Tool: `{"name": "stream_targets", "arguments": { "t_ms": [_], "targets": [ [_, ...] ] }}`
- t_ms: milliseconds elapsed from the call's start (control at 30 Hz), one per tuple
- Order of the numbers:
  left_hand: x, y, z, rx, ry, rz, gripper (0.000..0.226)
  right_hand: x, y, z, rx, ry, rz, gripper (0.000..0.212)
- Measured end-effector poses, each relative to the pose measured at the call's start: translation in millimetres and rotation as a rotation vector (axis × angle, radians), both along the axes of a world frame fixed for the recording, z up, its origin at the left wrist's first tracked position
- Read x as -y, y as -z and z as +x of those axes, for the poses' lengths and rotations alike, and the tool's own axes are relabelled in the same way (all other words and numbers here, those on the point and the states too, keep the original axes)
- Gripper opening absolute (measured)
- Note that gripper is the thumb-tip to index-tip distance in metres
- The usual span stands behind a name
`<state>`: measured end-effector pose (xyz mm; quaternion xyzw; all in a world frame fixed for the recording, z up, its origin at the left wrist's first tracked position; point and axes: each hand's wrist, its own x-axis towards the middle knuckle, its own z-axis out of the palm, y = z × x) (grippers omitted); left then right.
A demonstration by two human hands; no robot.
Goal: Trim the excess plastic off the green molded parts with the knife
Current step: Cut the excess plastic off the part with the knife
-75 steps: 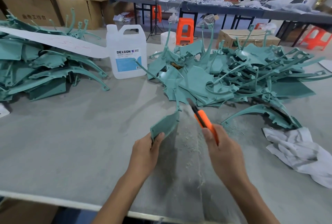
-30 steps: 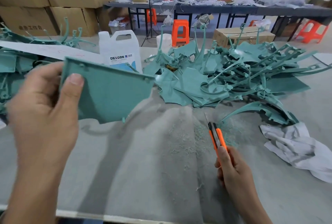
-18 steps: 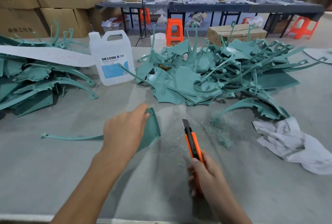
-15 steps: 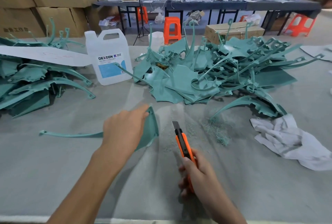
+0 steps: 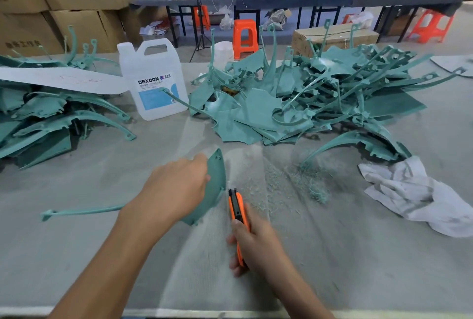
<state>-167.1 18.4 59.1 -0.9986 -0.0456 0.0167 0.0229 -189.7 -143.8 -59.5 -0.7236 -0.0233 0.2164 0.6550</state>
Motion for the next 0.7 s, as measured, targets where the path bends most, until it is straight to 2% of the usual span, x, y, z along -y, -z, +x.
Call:
{"name": "stream_targets", "arguments": {
  "t_ms": [100,267,333,433,533,600,700],
  "targets": [
    [5.1,-0.5,-1.9,-0.046,0.005,-0.021,0.022,-3.6,1.4,-3.1,0.002,-0.039,-0.009,0.008],
    [10.7,-6.6,-1.6,-0.151,0.009,-0.052,0.025,-4.9,1.2,-9.3,0.117,-0.067,-0.049,0.007],
    [11.4,-7.4,-2.2,-0.172,0.018,-0.062,0.02,-5.4,-6.3,-10.3,0.172,-0.057,-0.021,0.014],
    [10.4,-8.8,-3.5,-0.207,0.029,-0.092,0.016,-3.3,-35.4,-7.8,0.289,-0.058,0.149,0.04],
    [7.2,-12.3,-3.4,-0.249,0.027,-0.117,0.016,4.3,-68.2,0.1,0.364,-0.078,0.317,0.041],
    [5.4,-14.2,-3.4,-0.267,0.017,-0.129,0.014,8.8,-70.8,5.0,0.32,0.002,0.328,0.039],
    [4.5,-16.6,-3.2,-0.286,0.012,-0.147,0.013,7.5,-46.7,0.0,0.147,0.07,0.227,0.027]
  ]
}}
